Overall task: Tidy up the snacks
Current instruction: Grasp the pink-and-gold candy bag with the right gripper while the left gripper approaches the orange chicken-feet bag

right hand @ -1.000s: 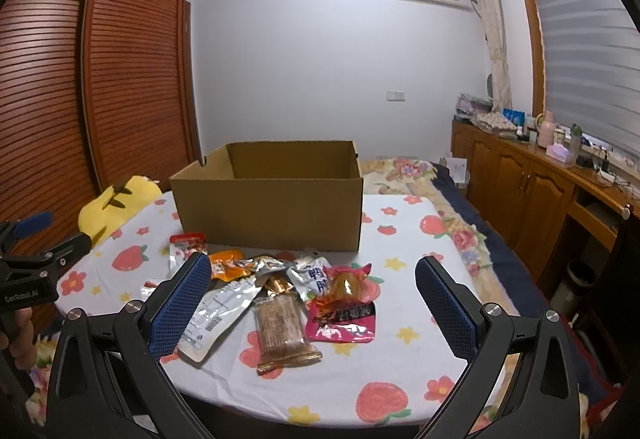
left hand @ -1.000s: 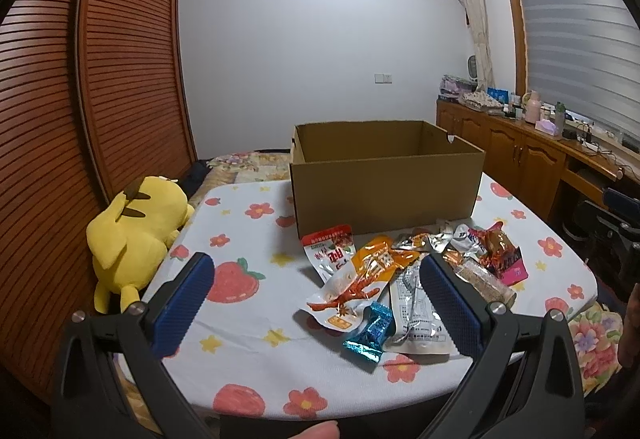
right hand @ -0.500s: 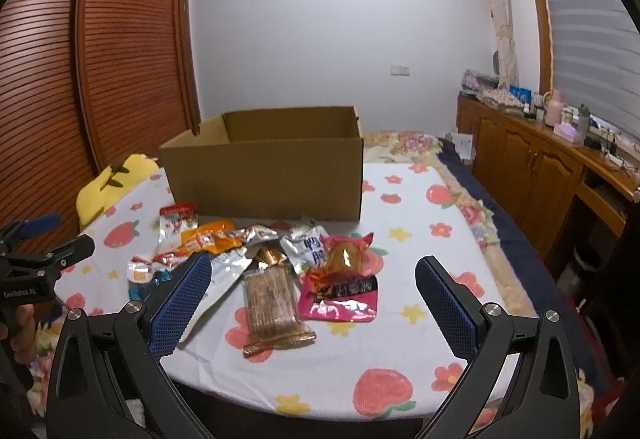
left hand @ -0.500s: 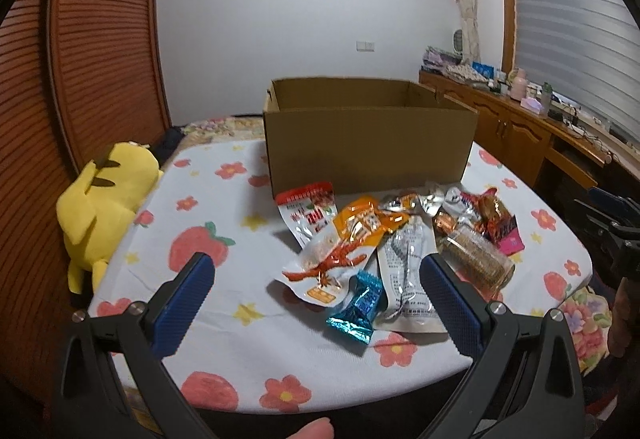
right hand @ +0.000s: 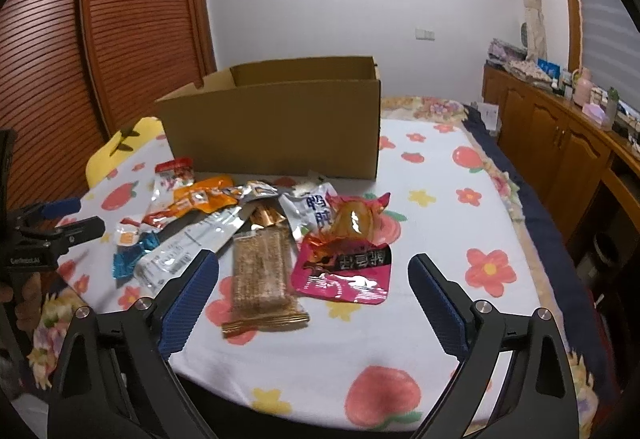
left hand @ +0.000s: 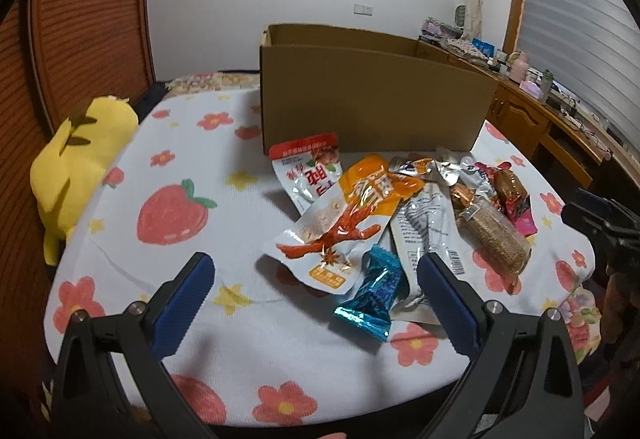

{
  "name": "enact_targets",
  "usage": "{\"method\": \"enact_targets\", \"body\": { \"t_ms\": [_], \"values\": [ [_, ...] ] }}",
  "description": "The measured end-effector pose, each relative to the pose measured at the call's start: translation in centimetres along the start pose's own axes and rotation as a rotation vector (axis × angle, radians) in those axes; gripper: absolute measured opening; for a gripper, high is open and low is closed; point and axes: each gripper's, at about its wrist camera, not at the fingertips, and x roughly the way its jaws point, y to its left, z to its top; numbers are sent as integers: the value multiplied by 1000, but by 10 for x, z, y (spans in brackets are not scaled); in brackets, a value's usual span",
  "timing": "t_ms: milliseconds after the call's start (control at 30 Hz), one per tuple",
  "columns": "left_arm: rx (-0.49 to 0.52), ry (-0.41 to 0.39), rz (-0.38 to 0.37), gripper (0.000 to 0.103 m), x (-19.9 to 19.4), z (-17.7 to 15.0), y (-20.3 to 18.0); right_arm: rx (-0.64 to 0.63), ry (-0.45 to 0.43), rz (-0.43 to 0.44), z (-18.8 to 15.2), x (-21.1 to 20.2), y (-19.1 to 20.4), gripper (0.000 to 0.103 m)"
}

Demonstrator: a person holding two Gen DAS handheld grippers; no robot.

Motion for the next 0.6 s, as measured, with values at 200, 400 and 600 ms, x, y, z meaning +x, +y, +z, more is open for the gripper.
{"method": "enact_targets", "body": {
  "t_ms": [200,400,600],
  "values": [
    [-22,31,-1,101,11,-5,6,1,52,10,13,29,-16,90],
    [-52,57,-20,101,18,-8,11,35,128,29,26,64,-28,75],
    [-98,89,-50,101,24,-8,14,98,208,46,32,92,-44,65]
  ]
}}
